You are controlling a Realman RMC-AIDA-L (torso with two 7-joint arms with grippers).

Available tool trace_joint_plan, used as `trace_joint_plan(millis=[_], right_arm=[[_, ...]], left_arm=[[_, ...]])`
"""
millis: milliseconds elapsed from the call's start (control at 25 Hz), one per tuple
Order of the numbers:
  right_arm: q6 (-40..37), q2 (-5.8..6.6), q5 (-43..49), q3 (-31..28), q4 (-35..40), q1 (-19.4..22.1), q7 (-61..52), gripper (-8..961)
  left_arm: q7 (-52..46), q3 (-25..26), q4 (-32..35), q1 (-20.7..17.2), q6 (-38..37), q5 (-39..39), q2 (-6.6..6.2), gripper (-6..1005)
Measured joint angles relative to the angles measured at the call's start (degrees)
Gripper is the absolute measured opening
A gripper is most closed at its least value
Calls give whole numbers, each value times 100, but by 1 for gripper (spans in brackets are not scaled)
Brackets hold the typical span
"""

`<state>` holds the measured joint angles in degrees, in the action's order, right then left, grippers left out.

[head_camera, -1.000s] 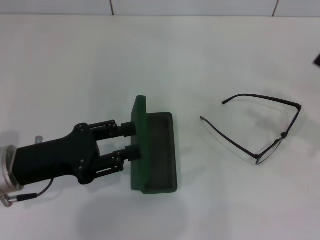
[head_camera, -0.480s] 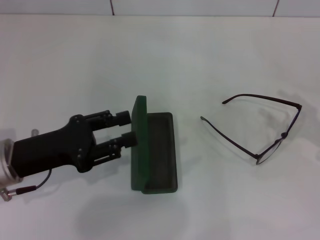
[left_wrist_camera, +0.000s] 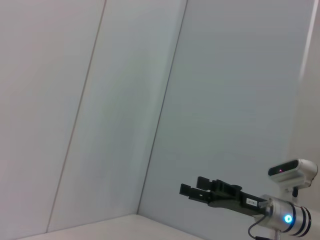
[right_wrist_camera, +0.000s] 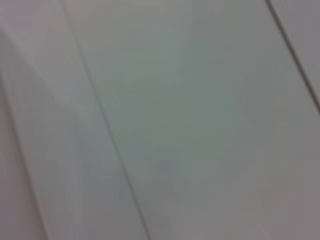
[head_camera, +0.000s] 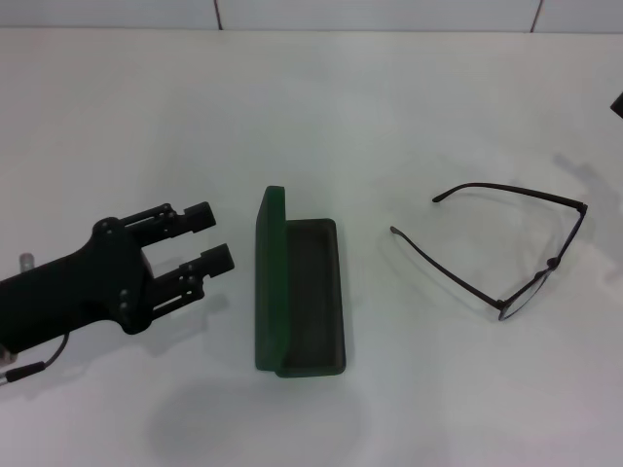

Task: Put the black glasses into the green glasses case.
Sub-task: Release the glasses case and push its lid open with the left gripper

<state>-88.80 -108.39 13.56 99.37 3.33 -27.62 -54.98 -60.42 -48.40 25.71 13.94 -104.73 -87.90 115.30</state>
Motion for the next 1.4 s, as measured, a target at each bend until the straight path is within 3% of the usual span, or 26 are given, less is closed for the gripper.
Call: trace_joint_plan(millis=[280,480,640,720,840,880,920,1080,1280,1400], right_arm=[[409,-58,-11,-144,206,18,36,850],[310,-24,28,-136,206,52,239,850],[126,-58,107,-82,205,144,686,850],[30,-79,185,-68,204,226,935,850],[-6,-112,338,-63,203,296,1211,850],[-6,-126,398,-63,202,332,1307,850],[-5,-135,419,-63,202,361,1375,850],[30,-221,451,-65,201,427,1738,850],[43,-270,454,-69,202,415,2056,849],[154,-298,454,-93,181,401,2310,849]], left_arm=[[-332,23,233,-118,-78,45,172,561],[-2420,-43,1834,-357,-105,138,481,561],[-4340,-555,3157,-238,132,166,464,560],[-5186,-771,3790,-83,442,-217,460,559],[-5784,-963,4293,-30,718,-570,467,558],[-6193,-1112,4594,-32,911,-818,472,558],[-7142,-1544,5343,-21,1283,-1476,466,557],[-8617,-2124,6424,158,1493,-2672,459,556],[-10156,-3139,7587,381,1578,-4377,458,554],[-10833,-3733,7955,454,1596,-5277,458,553]])
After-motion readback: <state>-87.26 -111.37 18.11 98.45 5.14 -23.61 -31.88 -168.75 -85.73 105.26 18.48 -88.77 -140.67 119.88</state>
